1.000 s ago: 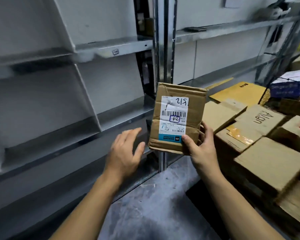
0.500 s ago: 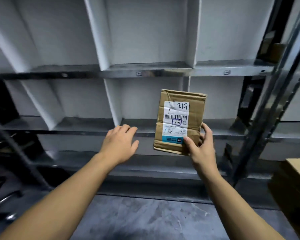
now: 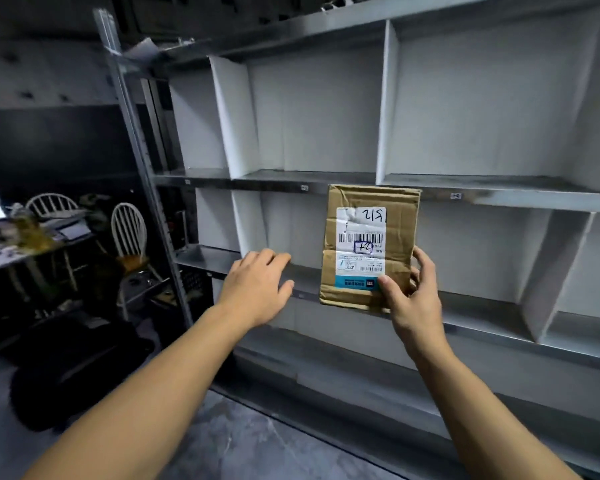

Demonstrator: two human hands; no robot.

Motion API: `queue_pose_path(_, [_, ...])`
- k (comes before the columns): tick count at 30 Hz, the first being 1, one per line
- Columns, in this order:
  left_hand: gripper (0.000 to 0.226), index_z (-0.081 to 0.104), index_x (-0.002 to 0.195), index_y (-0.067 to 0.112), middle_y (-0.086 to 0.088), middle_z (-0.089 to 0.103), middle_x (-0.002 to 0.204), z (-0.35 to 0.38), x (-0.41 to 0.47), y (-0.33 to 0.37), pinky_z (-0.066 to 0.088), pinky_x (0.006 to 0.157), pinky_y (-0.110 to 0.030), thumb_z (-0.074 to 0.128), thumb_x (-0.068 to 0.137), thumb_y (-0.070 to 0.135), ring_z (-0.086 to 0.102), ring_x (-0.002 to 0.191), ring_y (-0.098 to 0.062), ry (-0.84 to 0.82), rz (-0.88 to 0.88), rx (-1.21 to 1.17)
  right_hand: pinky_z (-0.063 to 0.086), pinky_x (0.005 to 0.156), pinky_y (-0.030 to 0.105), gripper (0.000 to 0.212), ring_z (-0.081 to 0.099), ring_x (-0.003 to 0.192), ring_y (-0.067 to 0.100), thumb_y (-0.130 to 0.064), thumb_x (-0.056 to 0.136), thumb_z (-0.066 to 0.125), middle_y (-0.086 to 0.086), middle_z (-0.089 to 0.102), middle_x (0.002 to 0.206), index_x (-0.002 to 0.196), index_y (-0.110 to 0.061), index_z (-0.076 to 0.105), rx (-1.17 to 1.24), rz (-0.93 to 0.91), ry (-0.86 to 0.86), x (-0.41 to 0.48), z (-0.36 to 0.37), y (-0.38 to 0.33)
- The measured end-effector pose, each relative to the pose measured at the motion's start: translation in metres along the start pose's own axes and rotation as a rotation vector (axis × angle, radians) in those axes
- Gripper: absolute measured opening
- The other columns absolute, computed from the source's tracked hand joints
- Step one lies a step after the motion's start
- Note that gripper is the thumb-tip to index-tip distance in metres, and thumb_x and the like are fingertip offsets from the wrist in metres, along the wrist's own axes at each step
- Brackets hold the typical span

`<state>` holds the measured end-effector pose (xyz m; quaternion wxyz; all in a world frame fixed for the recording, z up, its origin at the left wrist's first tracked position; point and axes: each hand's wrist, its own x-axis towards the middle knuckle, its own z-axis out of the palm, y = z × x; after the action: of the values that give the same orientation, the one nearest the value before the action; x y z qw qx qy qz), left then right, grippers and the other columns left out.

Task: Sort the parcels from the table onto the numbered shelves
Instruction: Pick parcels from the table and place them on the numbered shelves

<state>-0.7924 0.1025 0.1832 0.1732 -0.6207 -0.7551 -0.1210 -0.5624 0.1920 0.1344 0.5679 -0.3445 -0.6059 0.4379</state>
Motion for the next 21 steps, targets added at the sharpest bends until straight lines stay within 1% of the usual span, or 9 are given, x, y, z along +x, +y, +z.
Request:
queue_pose_path(2, [0.05, 0.036, 0.143, 0.027, 0.003, 0.045, 0.14, -0.002, 0.008, -0.035, 0.034, 0.104, -0.039, 0.041, 0.097, 0.047, 0.039, 0.128, -0.022, 0.006, 0.004, -0.011, 0.058, 0.089, 0.031, 0.064, 0.061, 0.113, 0.012, -0.022, 0.095, 0.066, -0.011, 0.055, 0.13, 0.144, -0.044, 0.031, 0.005, -0.009, 0.018, 0.009, 0.035, -0.003])
queue_pose_path(6, [0.05, 0.036, 0.144, 0.027, 0.004, 0.044, 0.141, 0.001, 0.026, -0.086, 0.033, 0.105, -0.038, 0.041, 0.098, 0.046, 0.039, 0.128, -0.021, 0.01, 0.043, -0.041, 0.057, 0.095, 0.04, 0.062, 0.061, 0.116, 0.012, -0.023, 0.094, 0.067, -0.014, 0.058, 0.124, 0.142, -0.045, 0.033, 0.009, -0.033, 0.054, 0.028, 0.089, -0.009])
queue_pose_path(9, [0.049, 0.036, 0.143, 0.026, 0.004, 0.044, 0.141, 0.011, 0.035, -0.112, 0.034, 0.105, -0.039, 0.041, 0.098, 0.046, 0.04, 0.128, -0.021, 0.015, 0.058, -0.066, 0.057, 0.094, 0.04, 0.063, 0.061, 0.117, 0.013, -0.023, 0.095, 0.067, -0.007, 0.057, 0.131, 0.143, -0.044, 0.033, -0.001, -0.034, 0.073, 0.036, 0.114, -0.005])
queue_pose_path(11, [0.049, 0.036, 0.144, 0.026, 0.004, 0.044, 0.142, 0.021, 0.039, -0.125, 0.034, 0.105, -0.039, 0.04, 0.098, 0.046, 0.039, 0.128, -0.021, -0.008, 0.05, -0.08, 0.057, 0.095, 0.04, 0.063, 0.061, 0.118, 0.014, -0.022, 0.095, 0.067, -0.007, 0.057, 0.131, 0.144, -0.043, 0.033, -0.018, -0.023, 0.08, 0.039, 0.127, 0.003])
queue_pose_path(15, [0.049, 0.036, 0.144, 0.027, 0.004, 0.045, 0.14, 0.049, 0.048, -0.144, 0.036, 0.103, -0.038, 0.04, 0.098, 0.046, 0.041, 0.125, -0.021, -0.038, 0.036, -0.104, 0.057, 0.095, 0.042, 0.063, 0.06, 0.118, 0.014, -0.023, 0.095, 0.066, -0.016, 0.056, 0.123, 0.144, -0.044, 0.033, -0.056, 0.031, 0.072, 0.043, 0.147, 0.03])
queue_pose_path(18, [0.051, 0.035, 0.145, 0.027, 0.004, 0.045, 0.141, 0.074, 0.058, -0.158, 0.036, 0.103, -0.038, 0.04, 0.098, 0.046, 0.042, 0.125, -0.021, -0.072, 0.026, -0.116, 0.056, 0.096, 0.042, 0.063, 0.059, 0.119, 0.012, -0.023, 0.095, 0.067, -0.011, 0.055, 0.131, 0.144, -0.043, 0.034, -0.077, 0.076, 0.063, 0.048, 0.163, 0.063])
queue_pose_path(19, [0.051, 0.034, 0.145, 0.027, 0.004, 0.044, 0.141, 0.082, 0.063, -0.161, 0.036, 0.103, -0.039, 0.04, 0.098, 0.046, 0.042, 0.126, -0.021, -0.084, 0.027, -0.116, 0.056, 0.097, 0.042, 0.063, 0.059, 0.118, 0.011, -0.022, 0.095, 0.067, -0.012, 0.056, 0.131, 0.144, -0.042, 0.034, -0.077, 0.099, 0.062, 0.051, 0.168, 0.074])
queue_pose_path(21, [0.052, 0.034, 0.146, 0.027, 0.004, 0.044, 0.142, 0.099, 0.074, -0.169, 0.036, 0.103, -0.039, 0.04, 0.098, 0.047, 0.042, 0.126, -0.021, -0.104, 0.029, -0.114, 0.055, 0.099, 0.042, 0.063, 0.059, 0.113, 0.008, -0.02, 0.095, 0.066, -0.018, 0.055, 0.123, 0.144, -0.041, 0.034, -0.074, 0.145, 0.065, 0.06, 0.18, 0.094])
